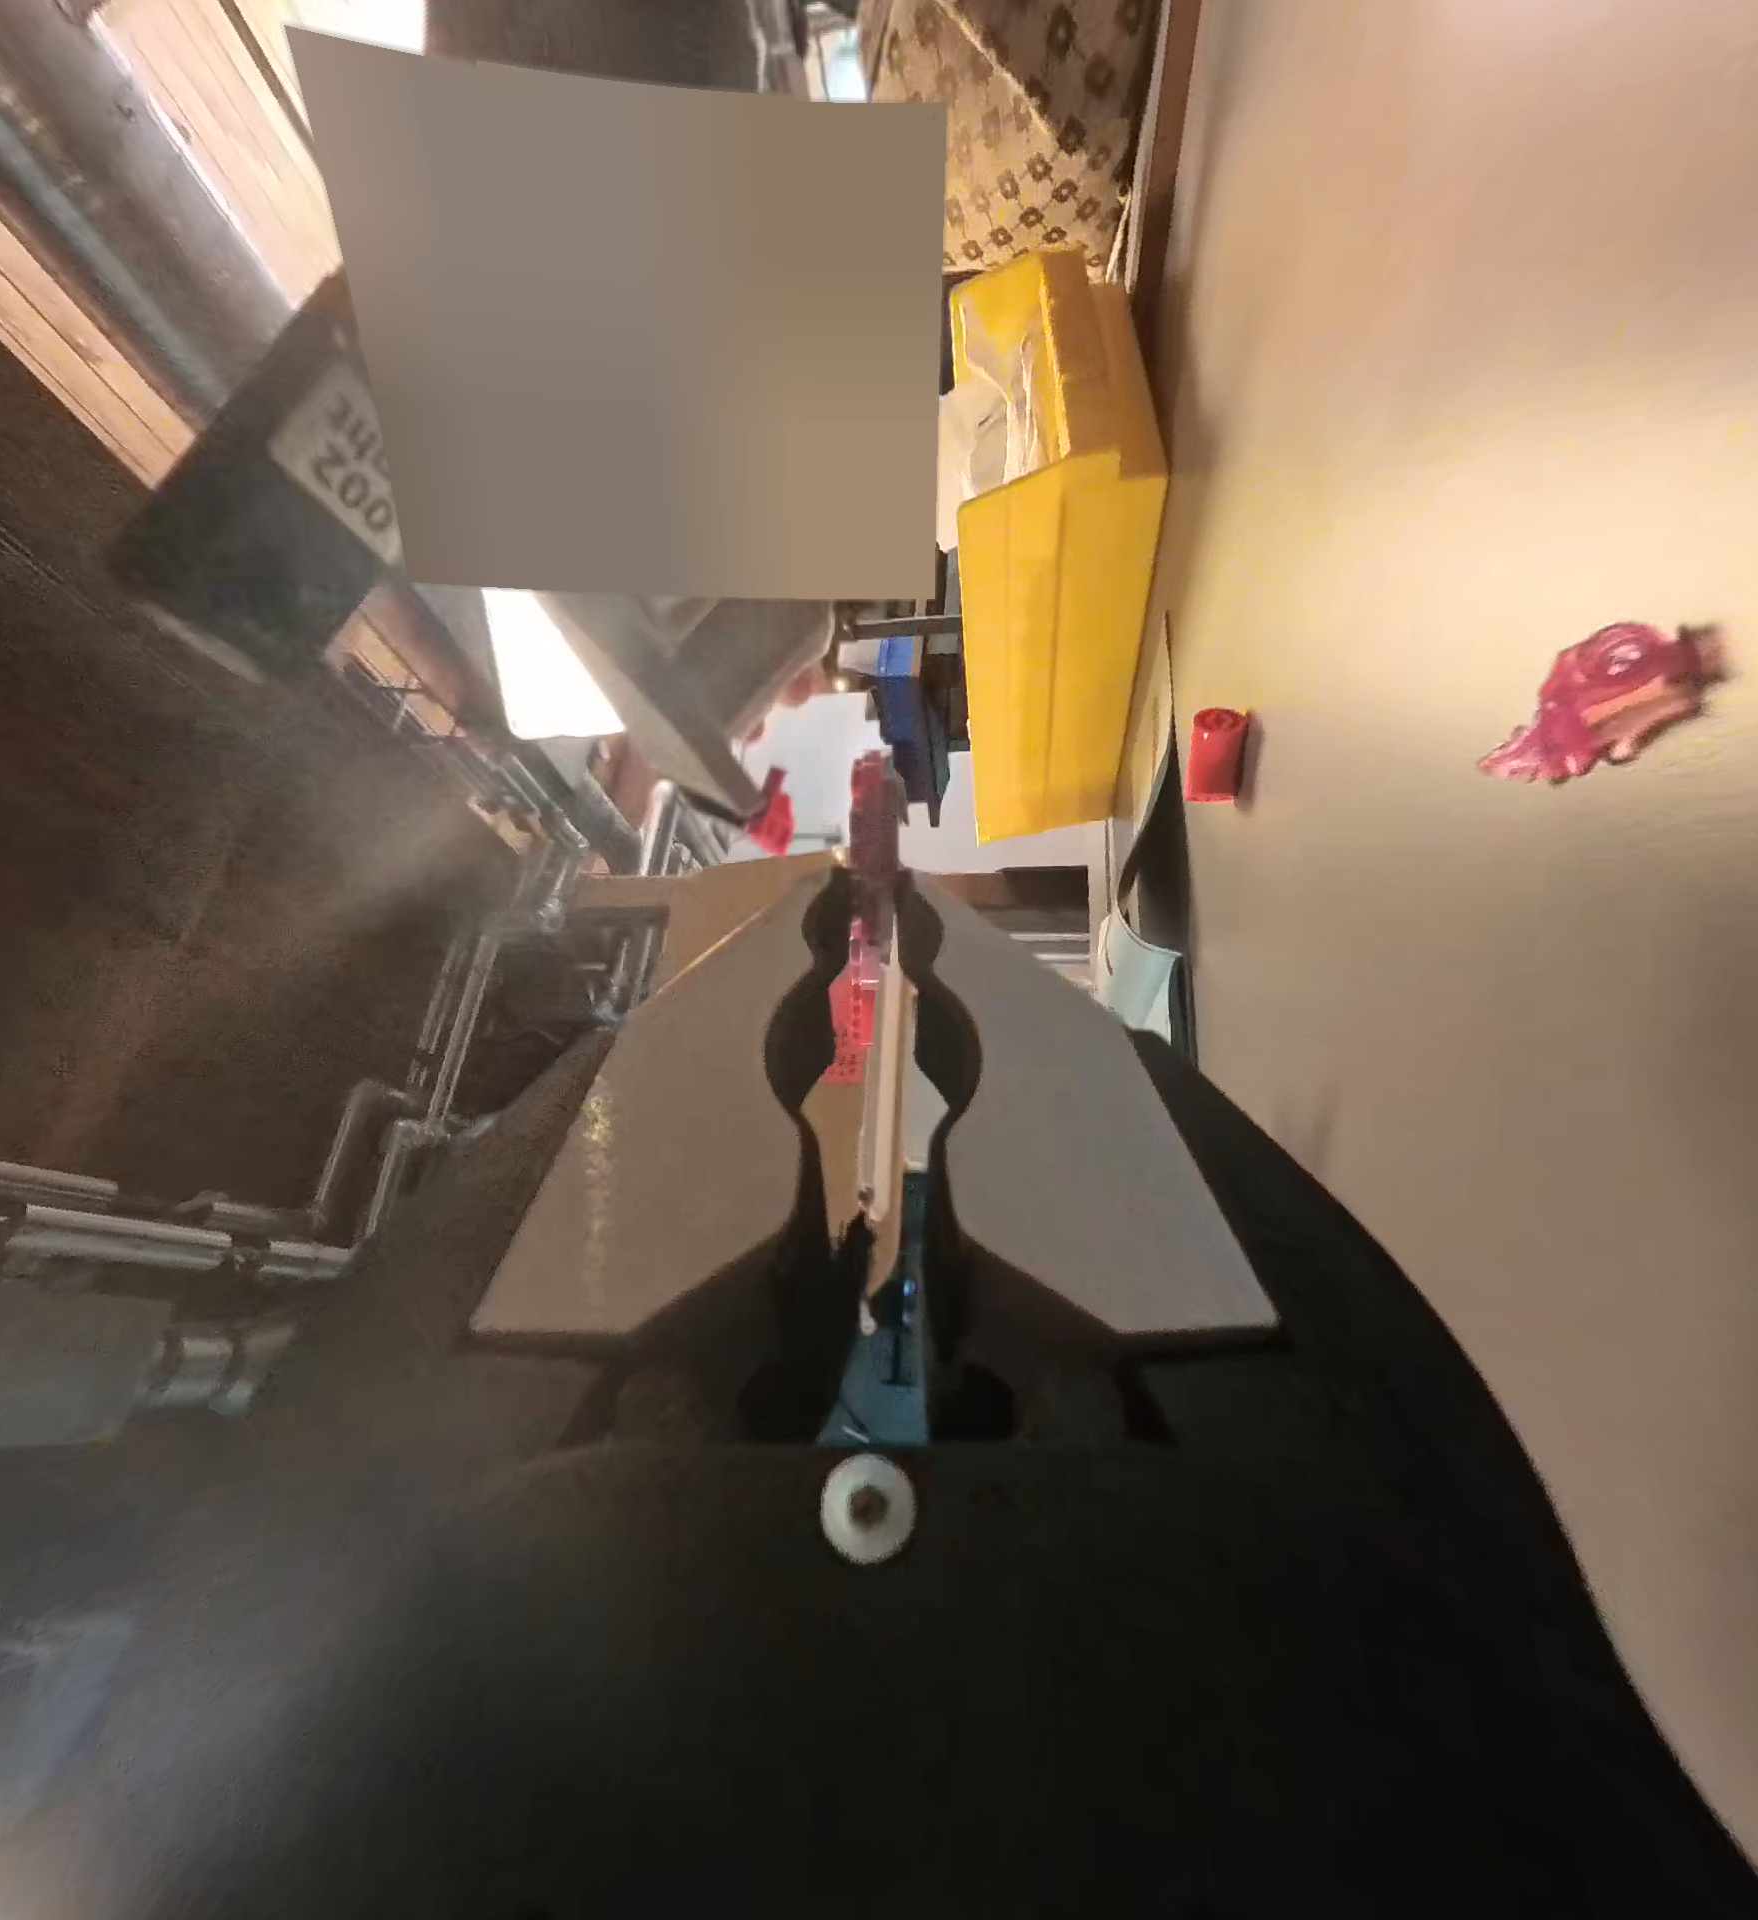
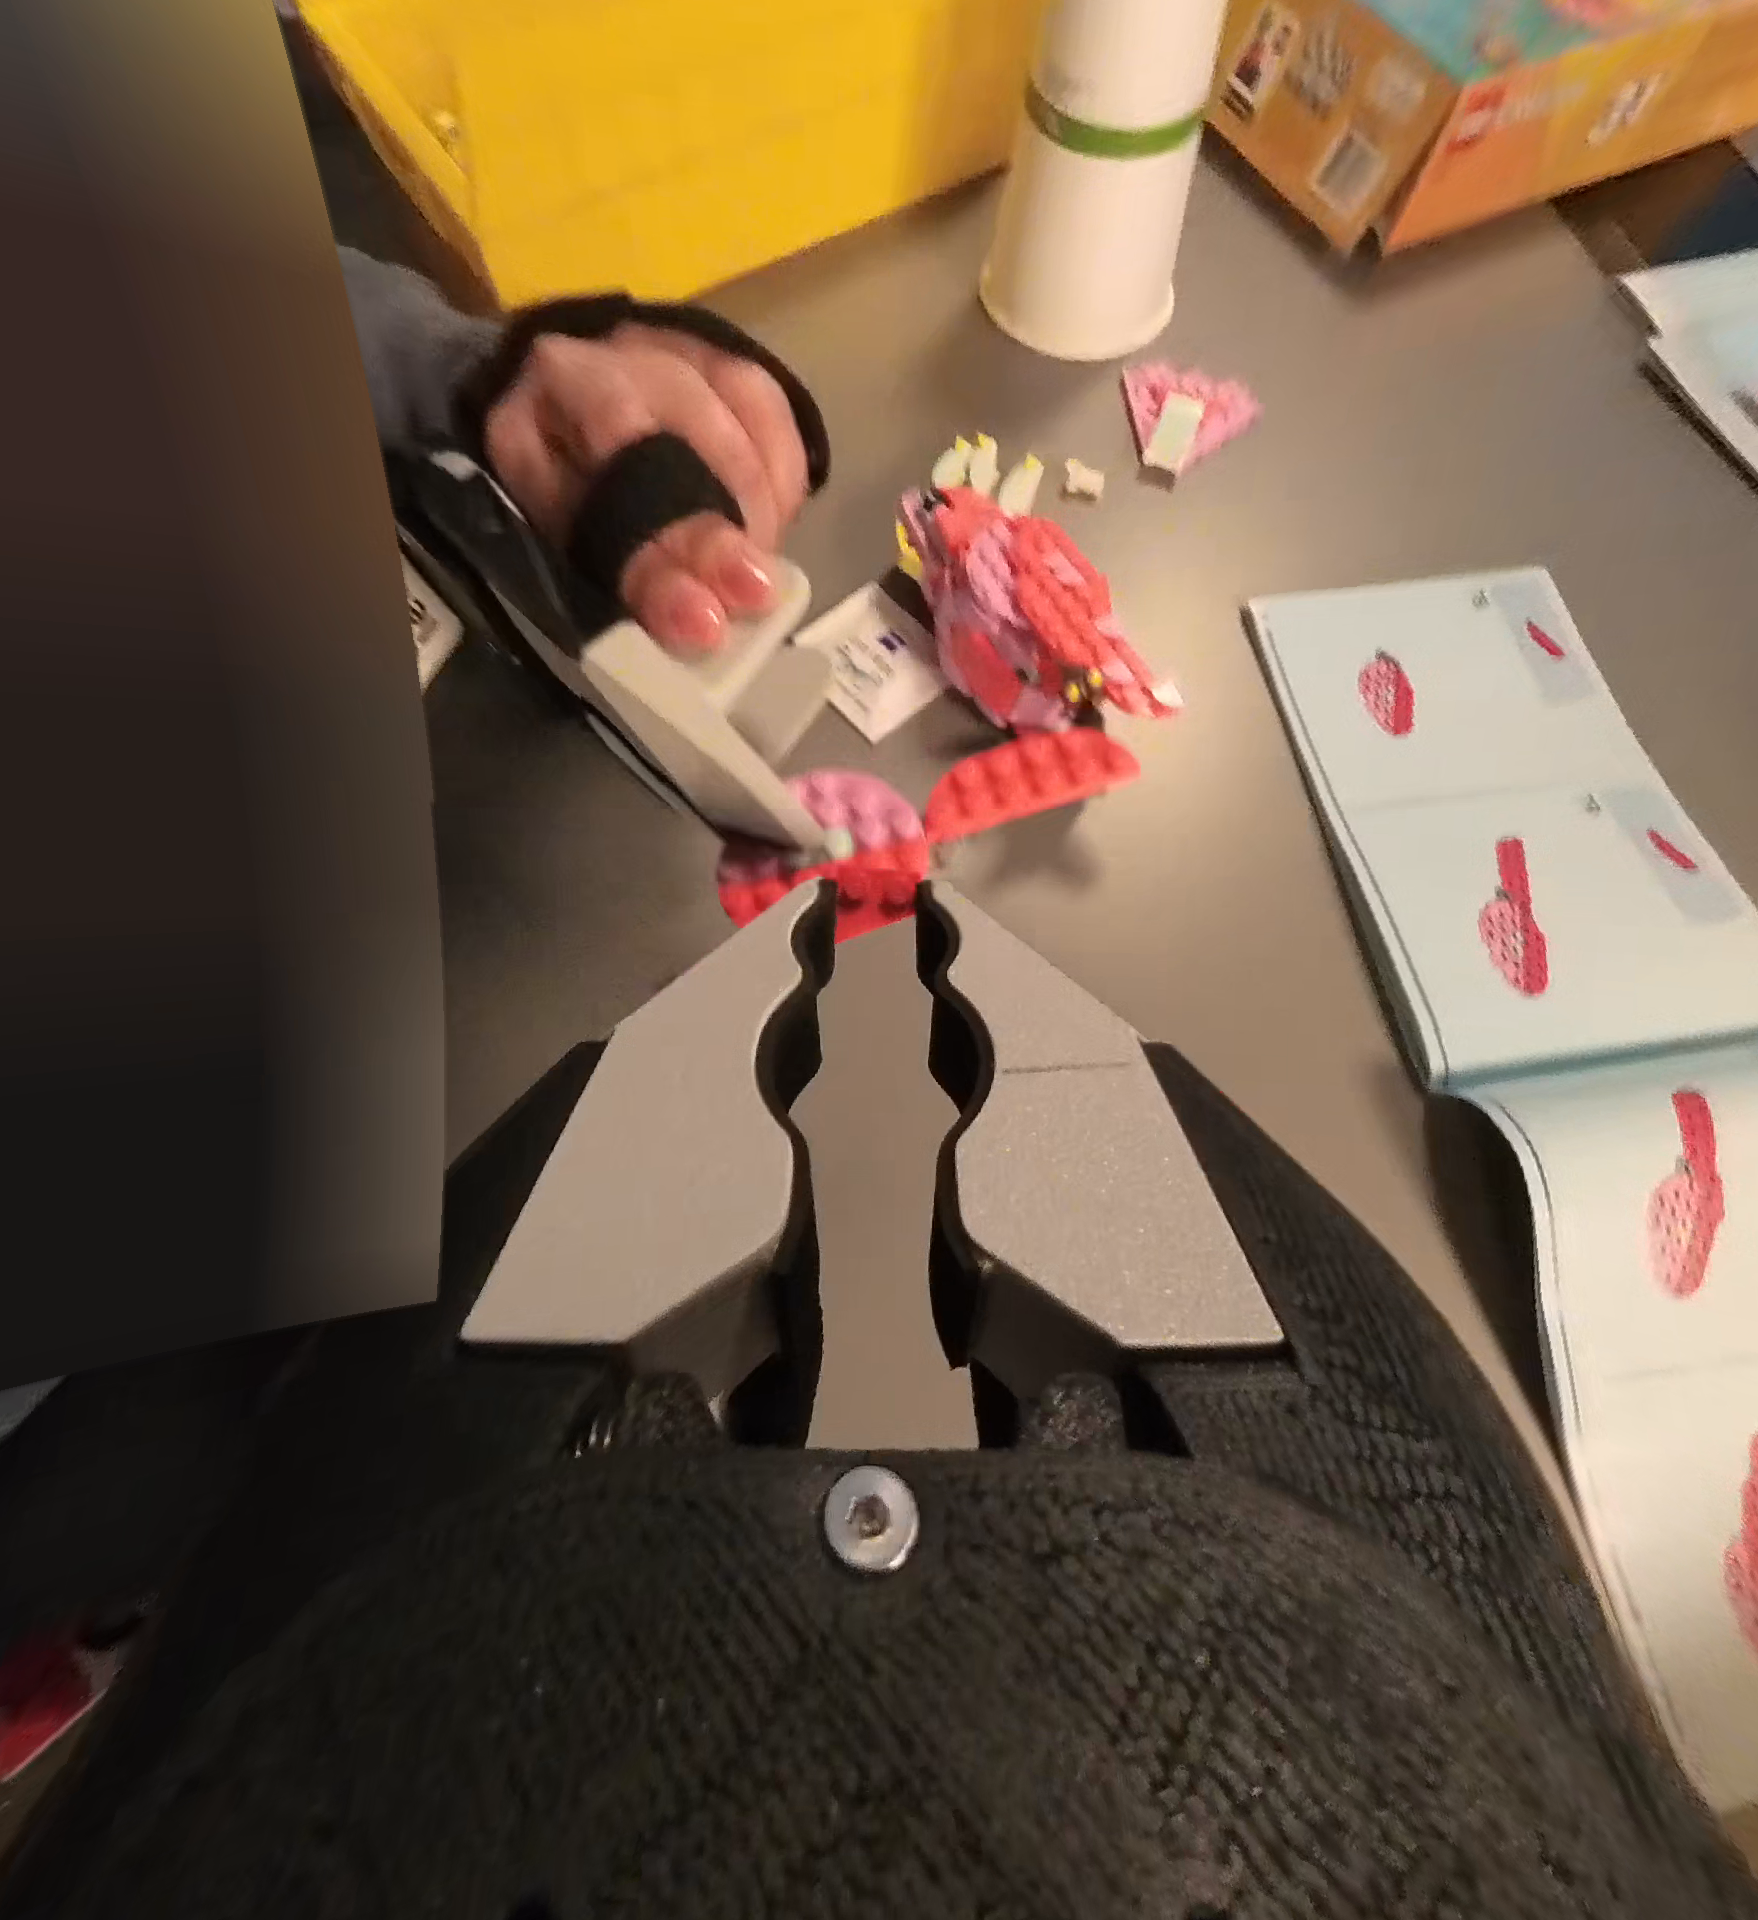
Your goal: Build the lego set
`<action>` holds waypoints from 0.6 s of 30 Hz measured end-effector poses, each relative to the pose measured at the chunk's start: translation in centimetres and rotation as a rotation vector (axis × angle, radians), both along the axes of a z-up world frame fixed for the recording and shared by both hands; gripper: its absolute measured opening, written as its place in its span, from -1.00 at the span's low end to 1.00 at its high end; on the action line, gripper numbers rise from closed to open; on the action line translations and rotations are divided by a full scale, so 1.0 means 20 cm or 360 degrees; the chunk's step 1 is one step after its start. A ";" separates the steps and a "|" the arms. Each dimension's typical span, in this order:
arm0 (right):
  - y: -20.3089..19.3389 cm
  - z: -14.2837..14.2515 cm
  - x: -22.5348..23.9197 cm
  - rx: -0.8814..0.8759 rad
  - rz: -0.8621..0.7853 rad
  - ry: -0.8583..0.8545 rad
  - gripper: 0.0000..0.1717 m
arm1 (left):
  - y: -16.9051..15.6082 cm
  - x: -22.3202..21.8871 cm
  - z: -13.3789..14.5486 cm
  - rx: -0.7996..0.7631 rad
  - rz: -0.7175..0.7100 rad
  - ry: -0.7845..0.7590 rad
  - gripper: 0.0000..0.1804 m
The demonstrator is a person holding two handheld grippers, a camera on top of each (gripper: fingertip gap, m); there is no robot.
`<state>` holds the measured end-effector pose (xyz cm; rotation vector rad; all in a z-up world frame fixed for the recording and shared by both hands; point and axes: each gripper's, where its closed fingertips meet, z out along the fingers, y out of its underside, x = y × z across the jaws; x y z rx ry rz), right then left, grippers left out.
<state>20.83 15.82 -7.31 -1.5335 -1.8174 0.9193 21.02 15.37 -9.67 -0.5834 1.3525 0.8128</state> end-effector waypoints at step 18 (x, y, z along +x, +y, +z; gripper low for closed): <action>-0.06 -0.03 -0.04 0.0320 0.0164 -0.0268 -0.82 | -0.07 0.04 0.05 0.0101 -0.0100 -0.0011 -0.92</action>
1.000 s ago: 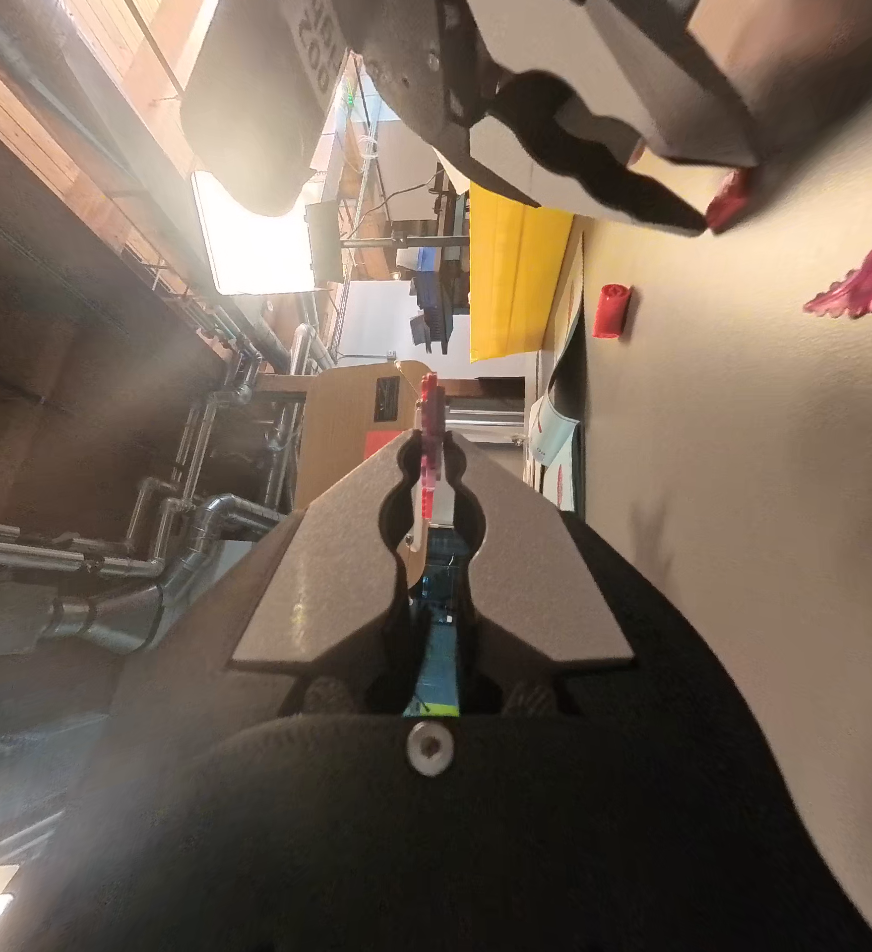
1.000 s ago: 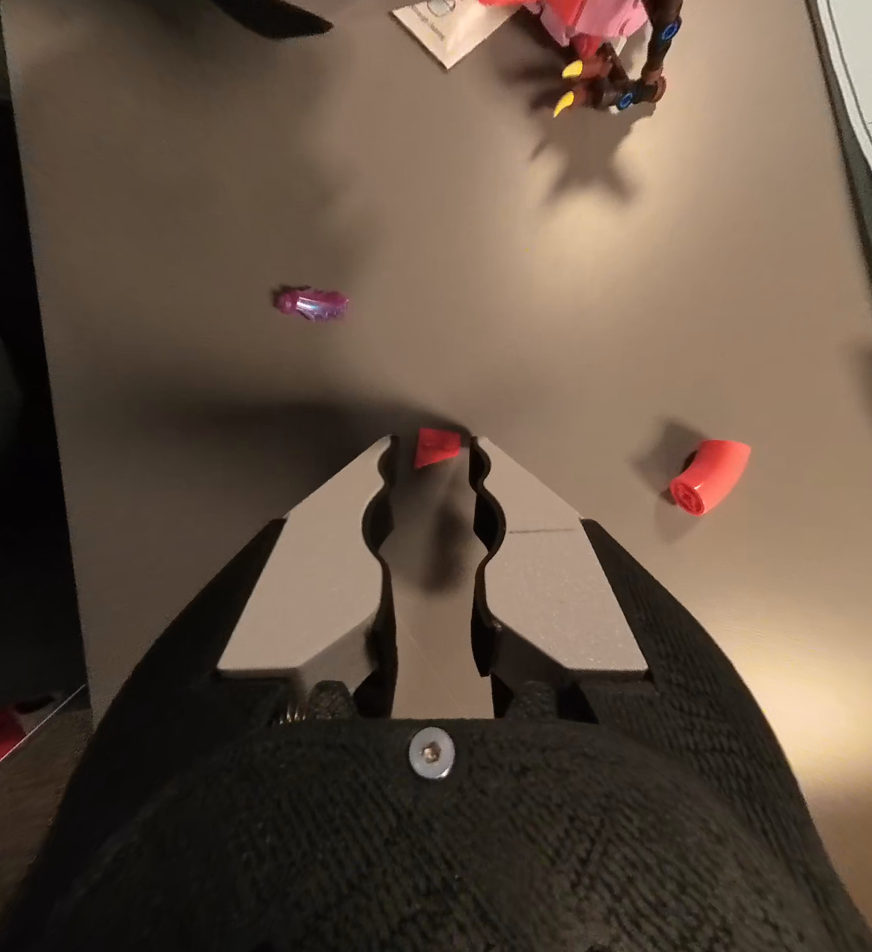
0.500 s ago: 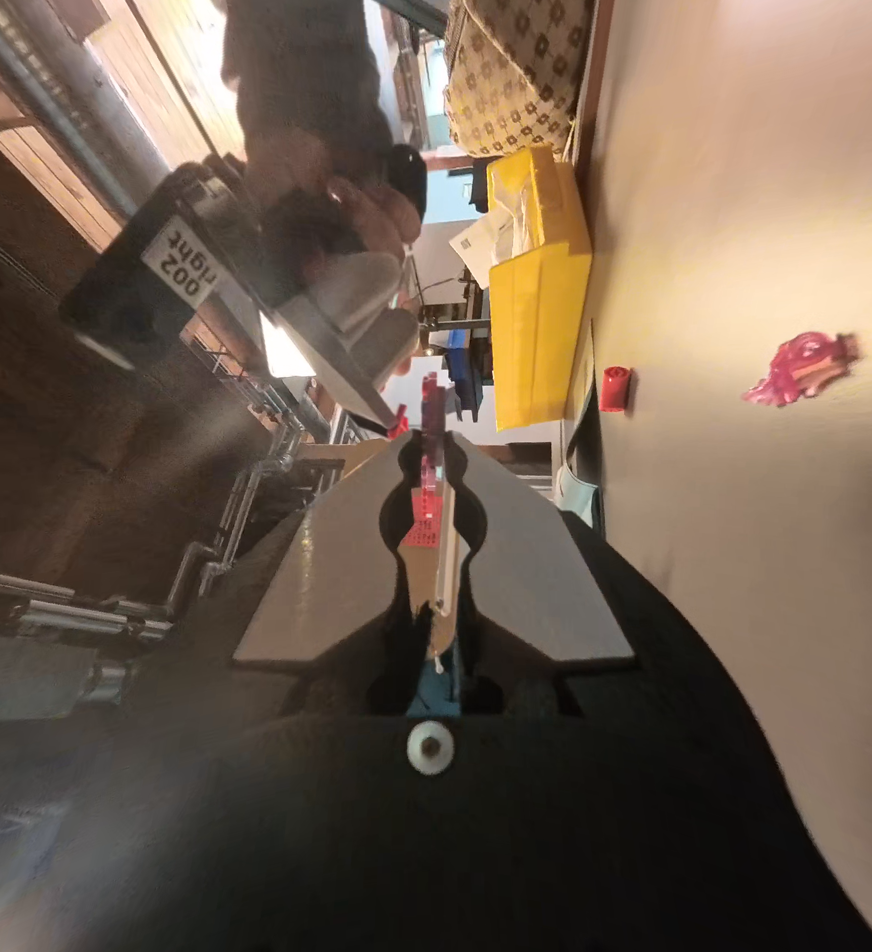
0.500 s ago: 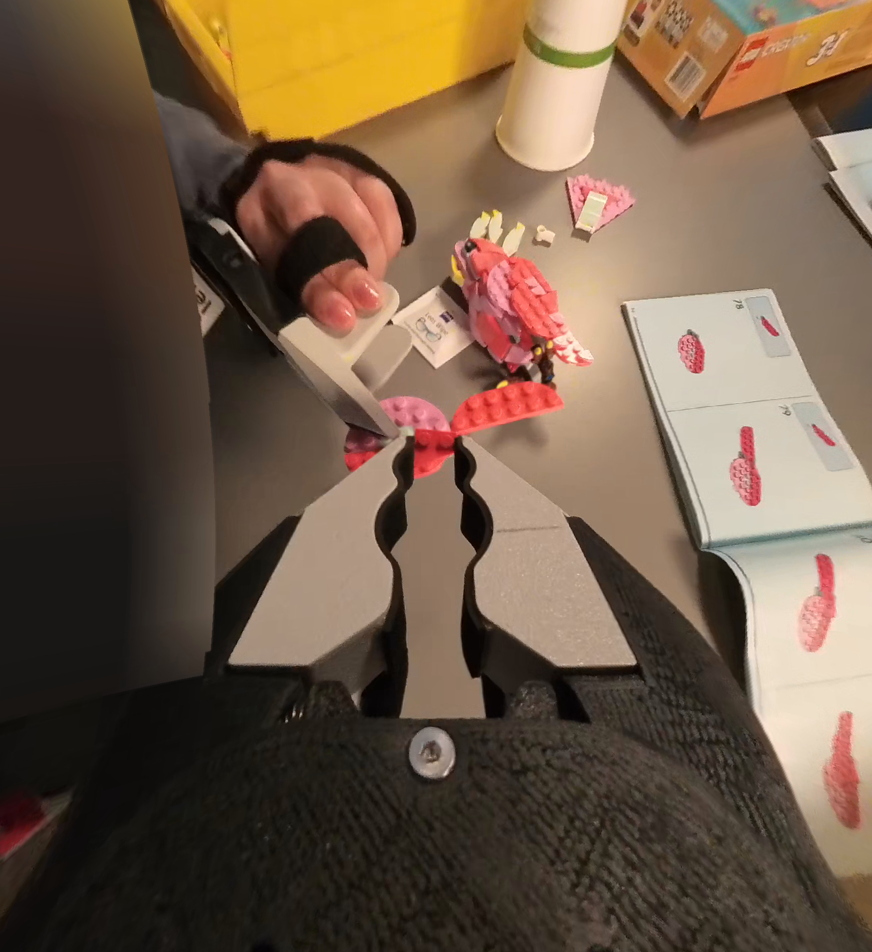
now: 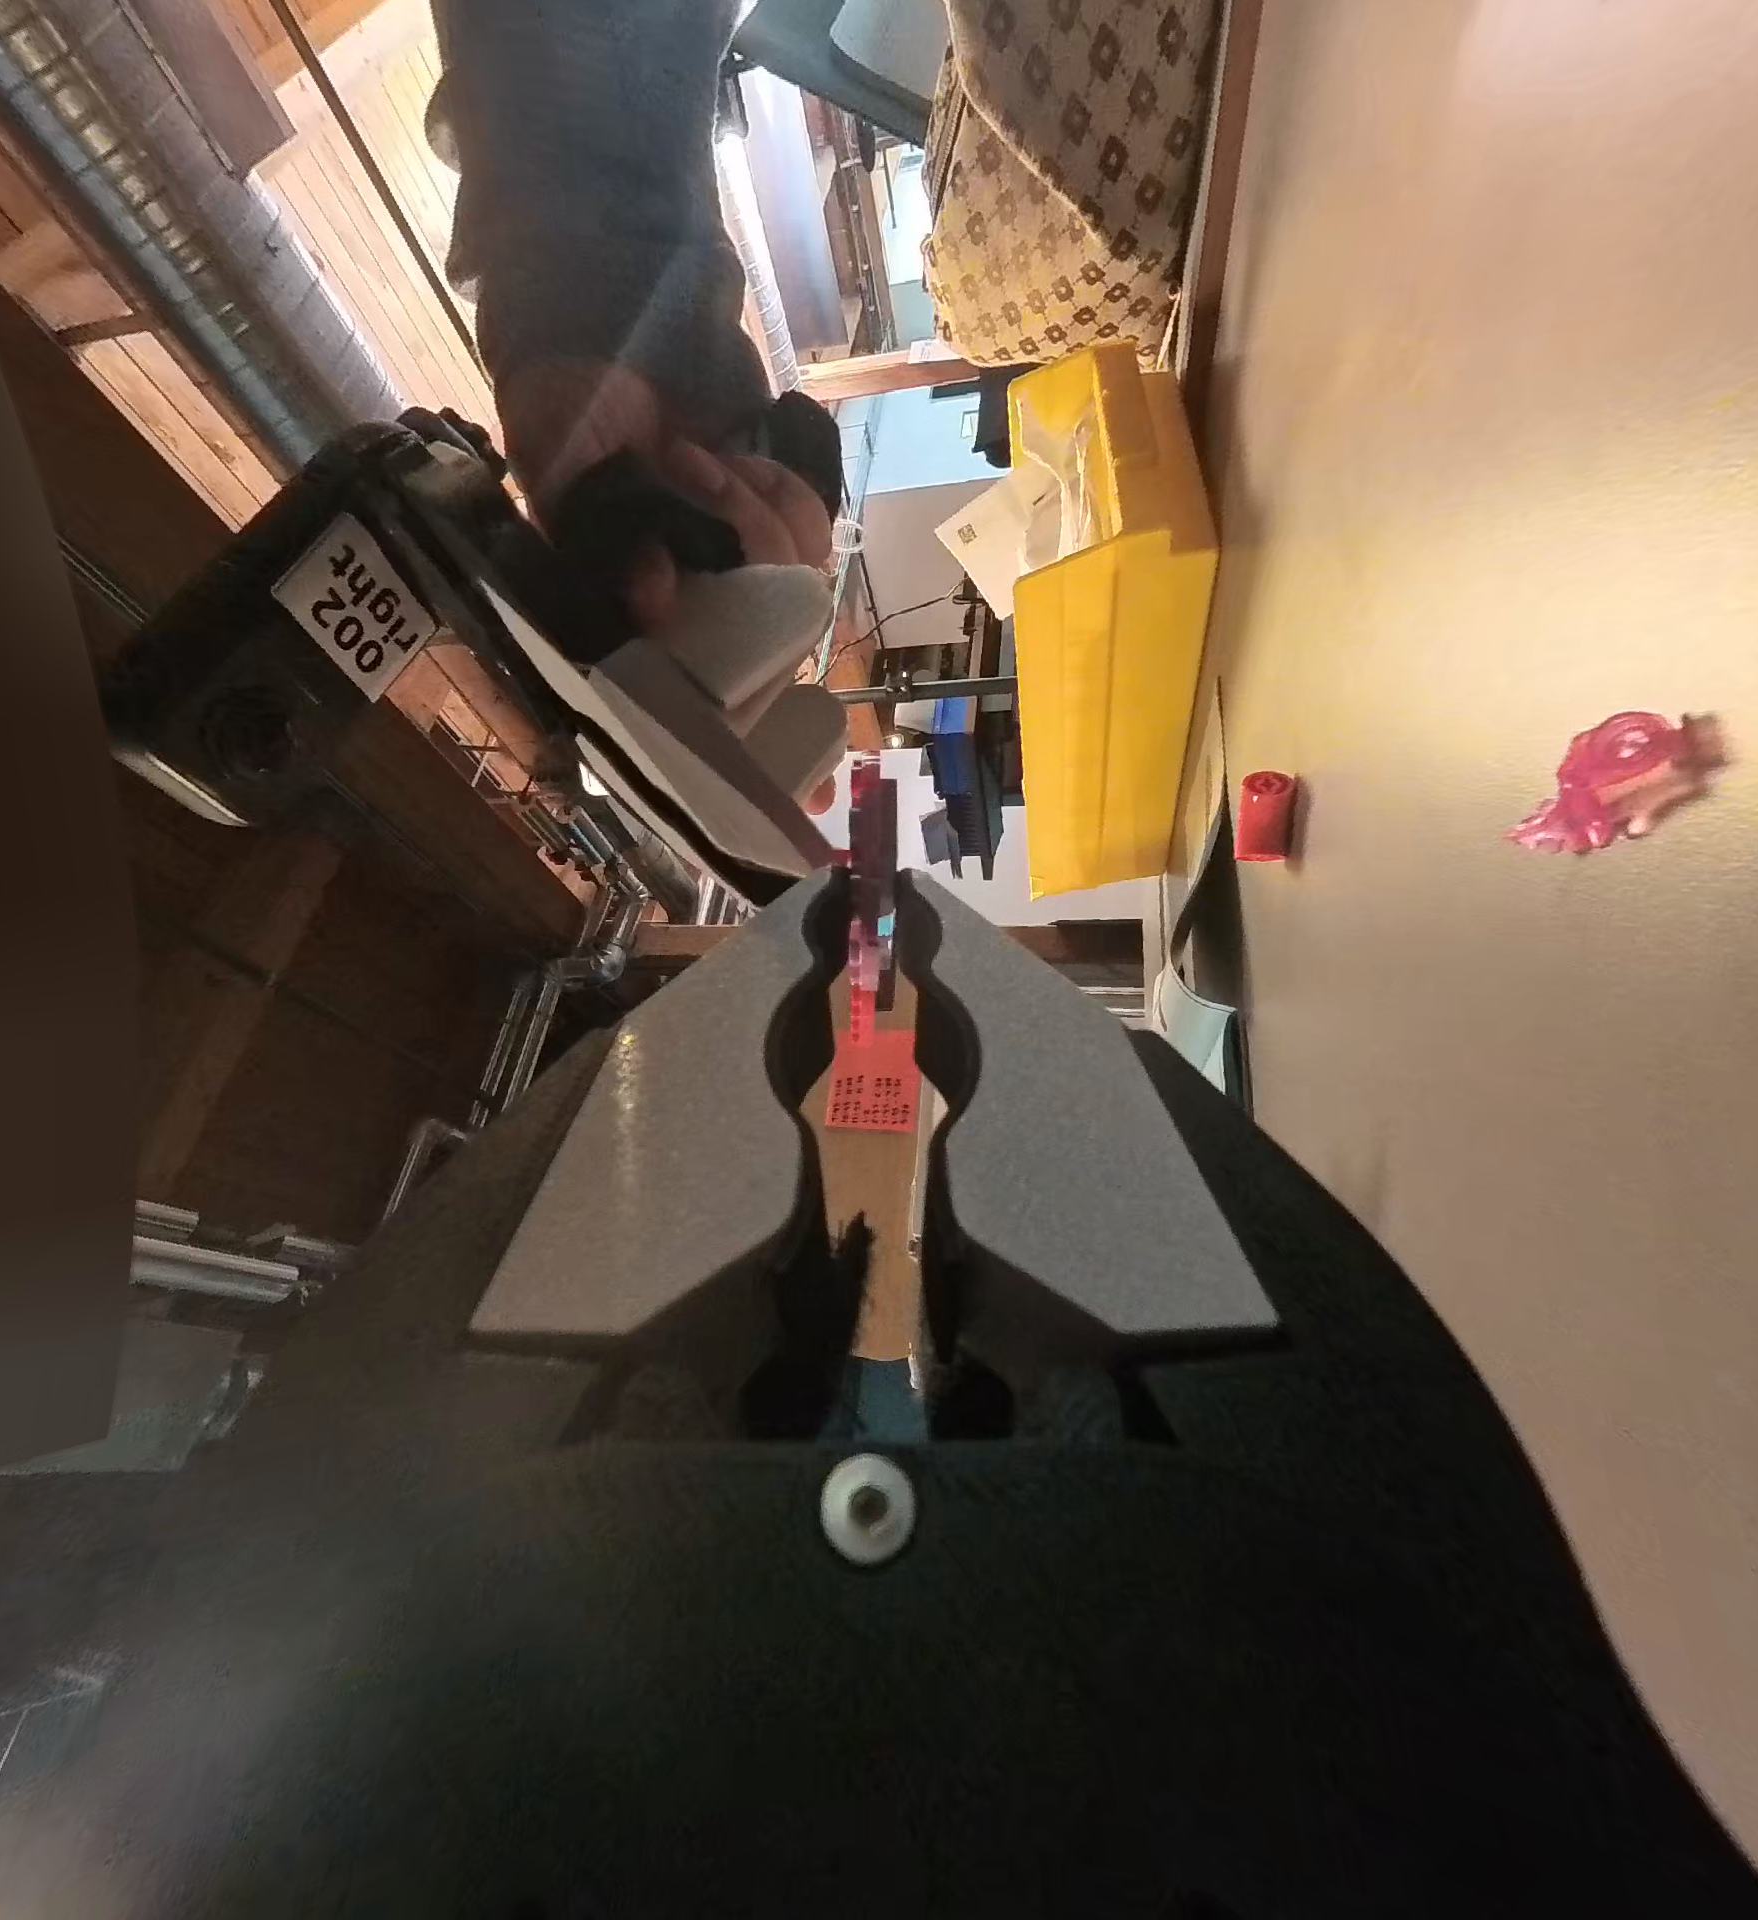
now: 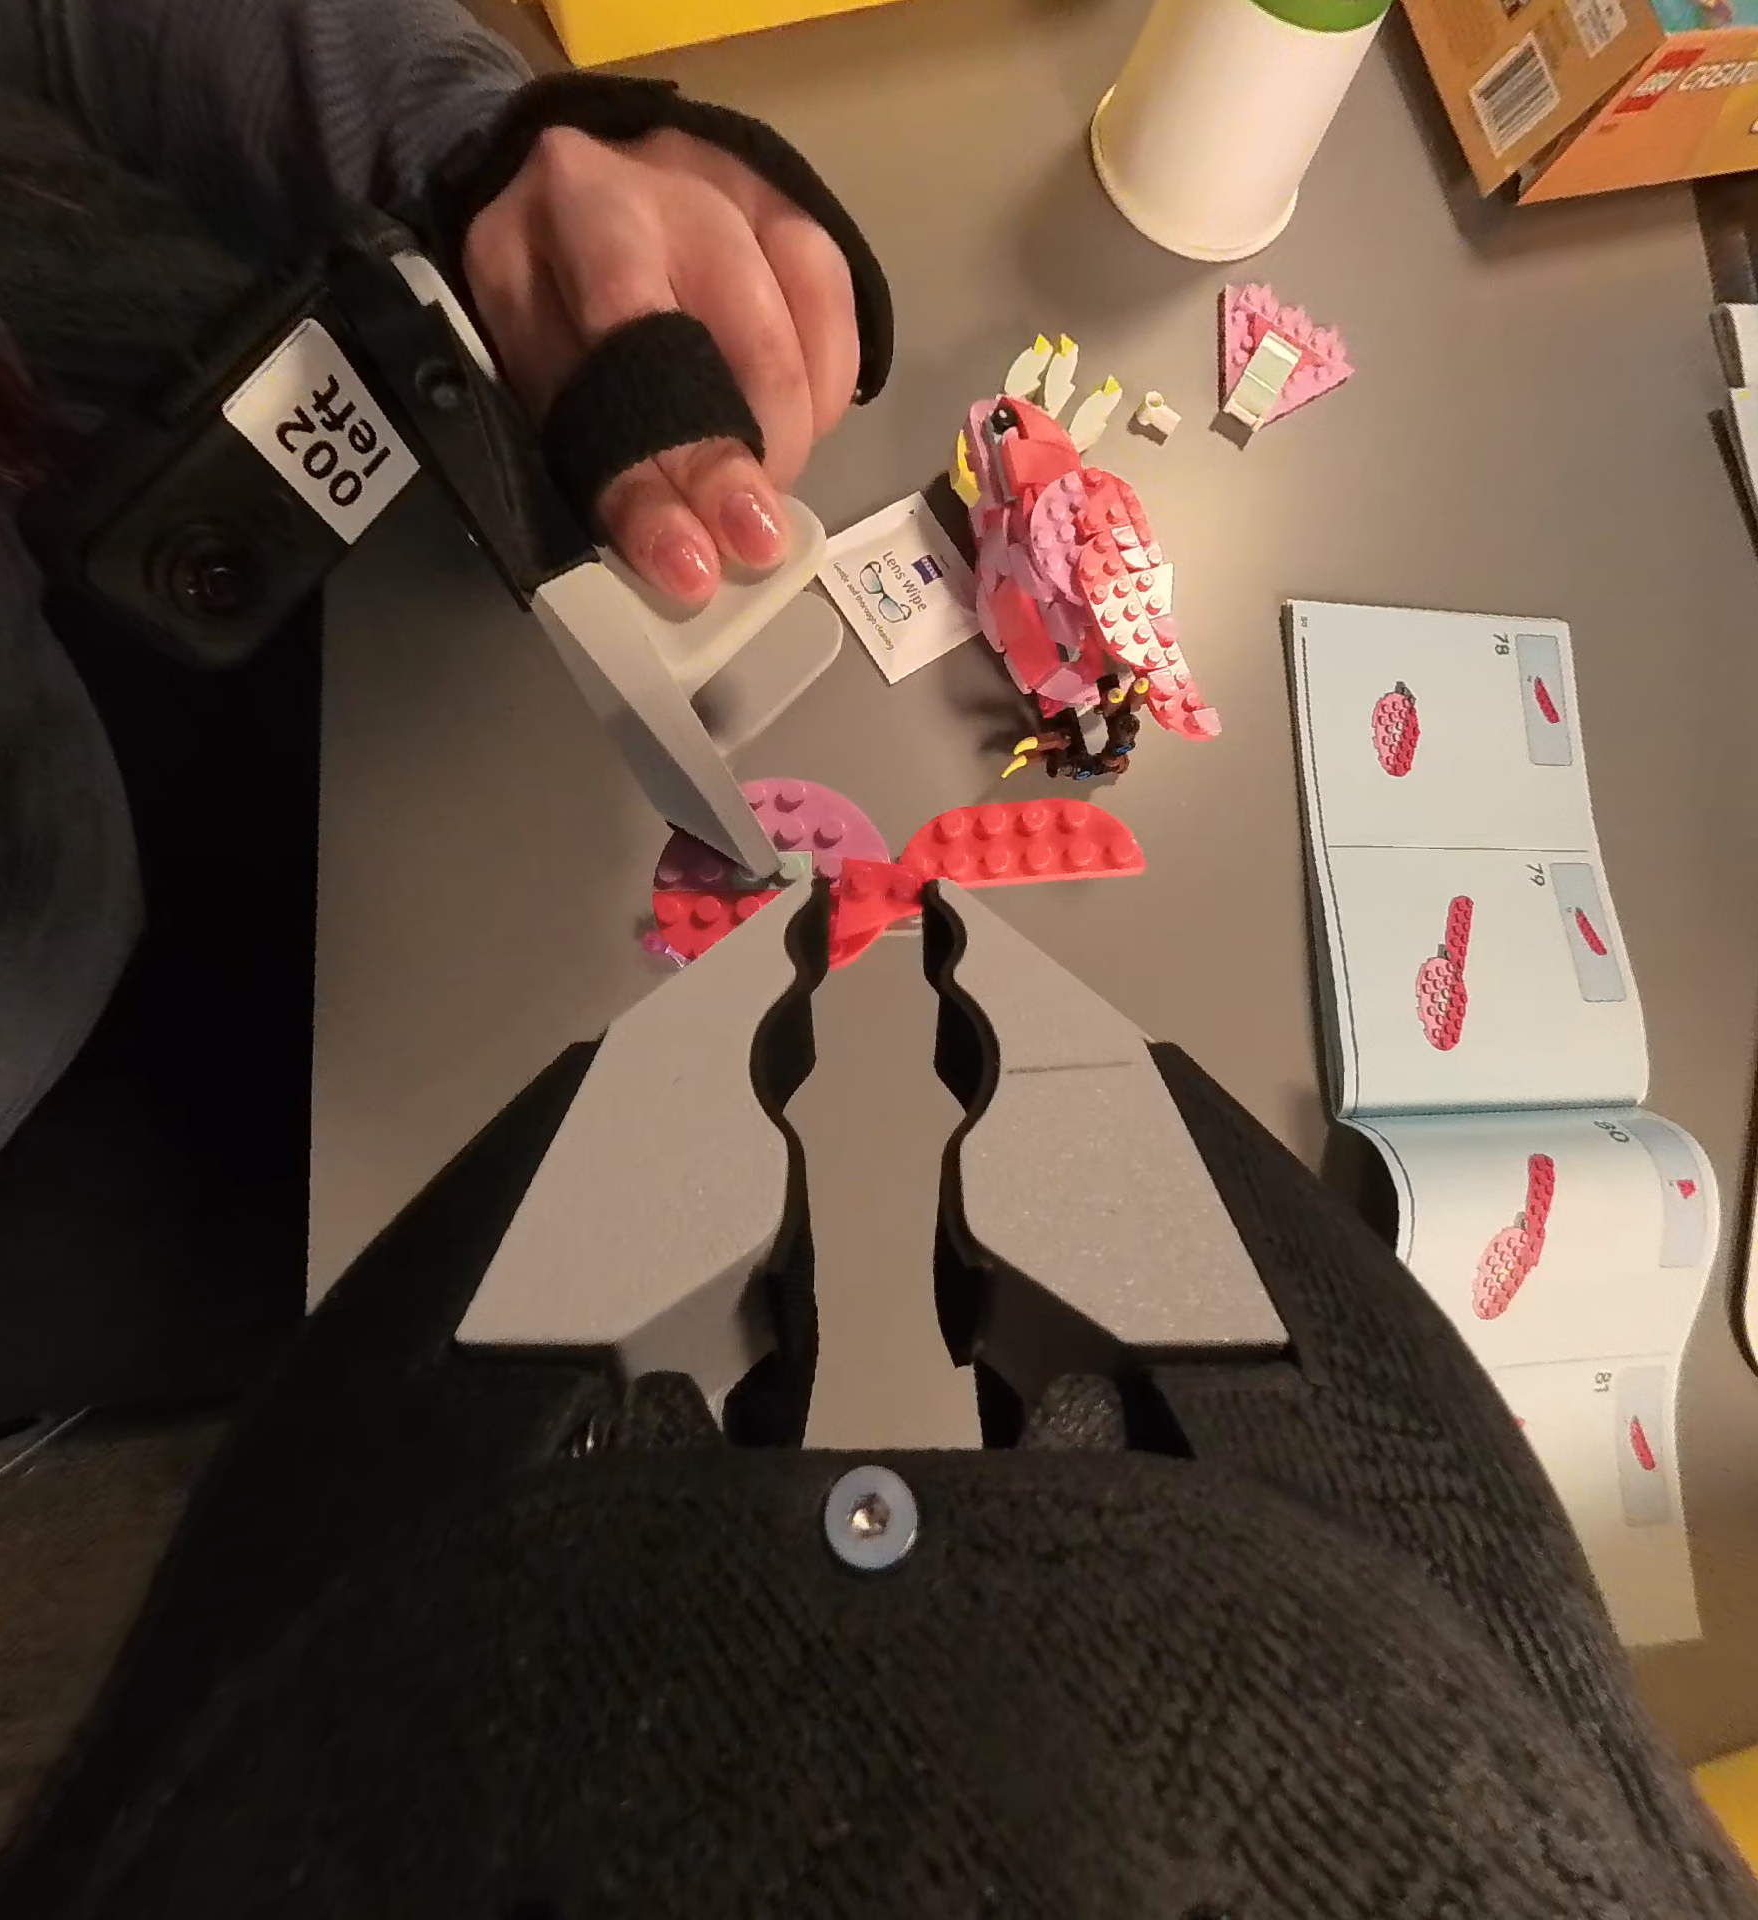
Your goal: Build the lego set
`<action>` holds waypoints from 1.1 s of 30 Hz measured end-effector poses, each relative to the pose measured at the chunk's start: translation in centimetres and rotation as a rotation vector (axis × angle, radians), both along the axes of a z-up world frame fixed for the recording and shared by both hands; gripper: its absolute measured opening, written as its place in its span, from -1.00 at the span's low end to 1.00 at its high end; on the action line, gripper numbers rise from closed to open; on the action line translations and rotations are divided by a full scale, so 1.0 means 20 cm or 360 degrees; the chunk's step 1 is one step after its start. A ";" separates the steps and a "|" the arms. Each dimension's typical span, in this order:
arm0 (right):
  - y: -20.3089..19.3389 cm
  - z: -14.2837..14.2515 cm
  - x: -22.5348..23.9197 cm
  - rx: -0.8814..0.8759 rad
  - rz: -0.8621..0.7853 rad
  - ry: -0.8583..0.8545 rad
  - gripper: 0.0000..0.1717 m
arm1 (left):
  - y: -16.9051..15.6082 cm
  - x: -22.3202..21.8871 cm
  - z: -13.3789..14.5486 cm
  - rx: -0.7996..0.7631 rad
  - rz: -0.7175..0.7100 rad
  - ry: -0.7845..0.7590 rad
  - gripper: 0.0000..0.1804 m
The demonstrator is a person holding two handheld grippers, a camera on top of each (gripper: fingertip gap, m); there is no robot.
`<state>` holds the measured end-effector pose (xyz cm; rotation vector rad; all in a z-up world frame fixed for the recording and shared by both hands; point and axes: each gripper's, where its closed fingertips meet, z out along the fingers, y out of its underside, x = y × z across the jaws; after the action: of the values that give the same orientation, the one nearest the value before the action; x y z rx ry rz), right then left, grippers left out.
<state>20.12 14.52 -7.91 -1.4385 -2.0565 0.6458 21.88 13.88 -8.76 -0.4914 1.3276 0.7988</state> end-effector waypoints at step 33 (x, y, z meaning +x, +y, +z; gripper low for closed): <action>0.05 -0.16 0.02 0.1846 0.0092 0.0193 0.01 | 0.02 -0.05 -0.01 -0.0113 0.0055 -0.0039 -0.92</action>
<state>20.56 15.56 -11.19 -0.6198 -1.8119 -0.4251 20.81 14.34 -9.00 -0.5798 1.3314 0.7740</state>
